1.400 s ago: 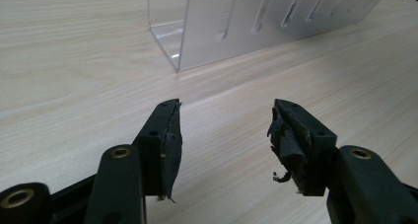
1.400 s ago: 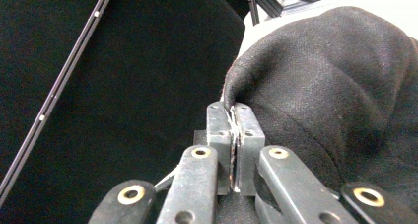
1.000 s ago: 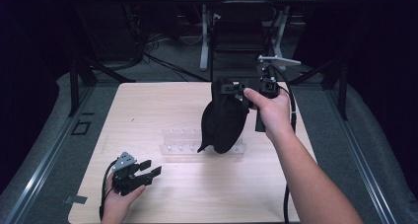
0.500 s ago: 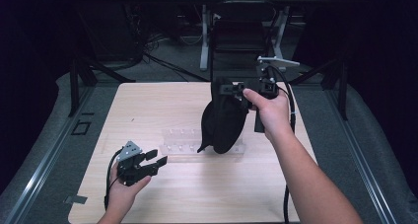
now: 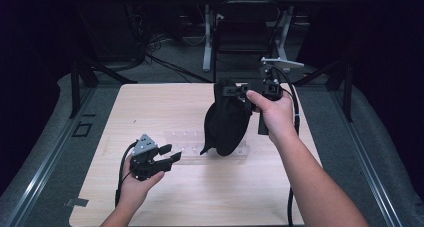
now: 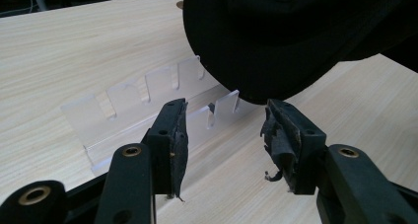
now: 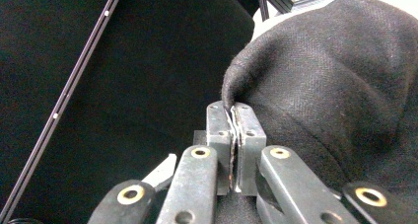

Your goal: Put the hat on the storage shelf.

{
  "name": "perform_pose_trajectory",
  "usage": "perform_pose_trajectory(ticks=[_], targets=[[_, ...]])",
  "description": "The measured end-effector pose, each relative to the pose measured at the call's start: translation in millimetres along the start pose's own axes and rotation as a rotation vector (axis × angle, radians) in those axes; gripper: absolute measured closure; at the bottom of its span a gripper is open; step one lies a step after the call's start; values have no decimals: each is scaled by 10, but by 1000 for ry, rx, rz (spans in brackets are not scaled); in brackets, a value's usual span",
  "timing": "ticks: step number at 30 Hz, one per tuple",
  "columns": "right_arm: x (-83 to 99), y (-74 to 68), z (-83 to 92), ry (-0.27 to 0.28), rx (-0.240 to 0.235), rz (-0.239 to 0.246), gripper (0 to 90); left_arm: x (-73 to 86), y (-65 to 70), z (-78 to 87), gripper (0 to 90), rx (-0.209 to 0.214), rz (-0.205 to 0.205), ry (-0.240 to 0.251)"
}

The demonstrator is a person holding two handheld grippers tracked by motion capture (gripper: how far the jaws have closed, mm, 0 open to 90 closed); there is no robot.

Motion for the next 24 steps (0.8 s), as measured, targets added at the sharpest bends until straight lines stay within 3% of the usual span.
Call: perform_pose_trajectory(ticks=[10,24], targets=[[0,-3,-3,0,-2,1,878,-134,71,-26,519,4,-21,-2],[3,-22,-22,-3,-7,2,877,-369,371,-148,589,63,-91,-2]])
Point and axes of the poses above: each handheld gripper's, and its own axes: z roughly backward along the jaws, x roughly out of its underside, y roughly to its right, the point moved 2 cm from there along -z, roughly forward along the jaws, and after that the axes turned 2 degrees about -z, right-handed, at the moved point
